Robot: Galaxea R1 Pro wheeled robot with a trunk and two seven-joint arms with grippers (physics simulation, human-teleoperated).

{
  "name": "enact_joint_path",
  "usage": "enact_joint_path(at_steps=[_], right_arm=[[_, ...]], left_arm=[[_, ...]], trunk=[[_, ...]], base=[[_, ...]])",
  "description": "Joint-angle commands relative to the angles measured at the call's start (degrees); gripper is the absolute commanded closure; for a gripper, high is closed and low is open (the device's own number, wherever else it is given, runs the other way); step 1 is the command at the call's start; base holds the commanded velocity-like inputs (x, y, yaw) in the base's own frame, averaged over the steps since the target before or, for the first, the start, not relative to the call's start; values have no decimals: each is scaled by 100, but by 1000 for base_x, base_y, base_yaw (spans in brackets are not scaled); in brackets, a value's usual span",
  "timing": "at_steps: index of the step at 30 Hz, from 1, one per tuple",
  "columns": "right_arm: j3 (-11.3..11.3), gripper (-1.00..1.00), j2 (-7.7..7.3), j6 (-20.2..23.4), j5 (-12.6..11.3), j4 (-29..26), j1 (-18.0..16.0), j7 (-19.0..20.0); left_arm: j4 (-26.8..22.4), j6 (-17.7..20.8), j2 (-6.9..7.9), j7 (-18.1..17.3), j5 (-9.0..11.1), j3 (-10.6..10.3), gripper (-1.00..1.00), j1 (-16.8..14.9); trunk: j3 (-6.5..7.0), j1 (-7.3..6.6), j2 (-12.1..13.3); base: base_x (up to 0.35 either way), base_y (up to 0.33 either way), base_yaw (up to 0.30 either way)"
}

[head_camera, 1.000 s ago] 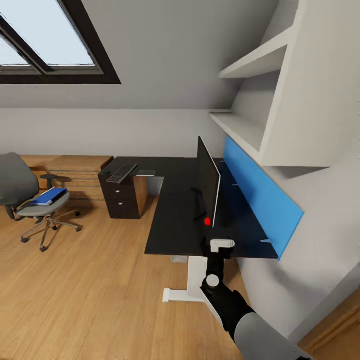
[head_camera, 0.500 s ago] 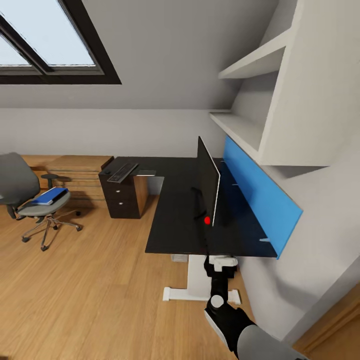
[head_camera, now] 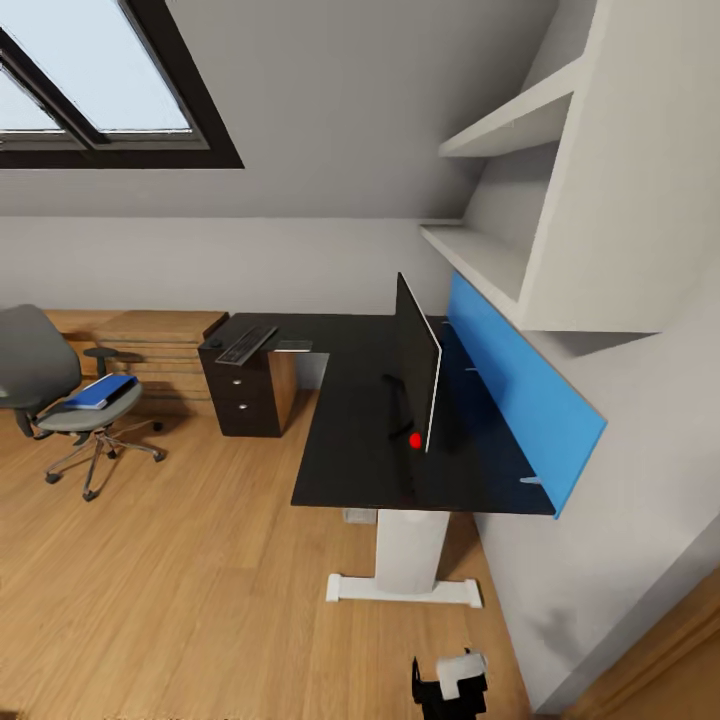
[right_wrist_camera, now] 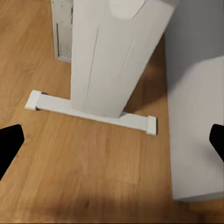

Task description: In the bedroom, organize the workspace by keeping the computer under the desk, ensuring the monitor is on the desk, placing the keyboard on the desk next to the monitor, placing the mouse on the desk next to the keyboard, moving the folder from the swivel chair onto the desk next to the mouse, stacking the notebook on top of the folder with the pen on top of the notebook, and positioning the swivel chair next to the desk.

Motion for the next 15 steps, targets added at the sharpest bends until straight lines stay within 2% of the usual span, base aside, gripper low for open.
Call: enact_joint_path(at_steps=[1,2,3,5,6,7,12,15], right_arm=[[33,-100,3,-49,-67,62,-3,95],[33,-100,3,-66,-128,79,-1,160],[34,-100,3,-115,-641,128,3,382],[36,-100,3,-126,-849,139,5,431],[34,-100,3,-139,-971,144,3,489],[26,-100,3,-149,-1015,146,3,661],[25,-100,3,-158,-1021,146,4,696],[24,-100,3,-159,-1021,146,3,701]], left_arm=[[-7,-16,6,46,29,-52,-100,-1],[-6,-16,6,43,30,-54,-100,-1],[-4,-16,6,35,33,-58,-100,-1],[18,-9,6,34,33,-67,-100,-1],[111,5,-100,22,30,-80,-100,-1],[209,9,-286,24,-82,-139,-100,-1],[305,10,-312,24,-162,-153,-100,-1],[318,10,-318,24,-179,-165,-100,-1]], trunk=[[-15,3,-12],[-20,3,-12],[-25,3,-12],[-37,3,-12],[-39,3,-12],[-39,3,-12],[-40,3,-12],[-40,3,-12]], base=[[22,26,138],[49,58,153],[147,229,201],[159,264,200],[162,299,49],[117,313,5],[112,315,16],[114,315,203]])
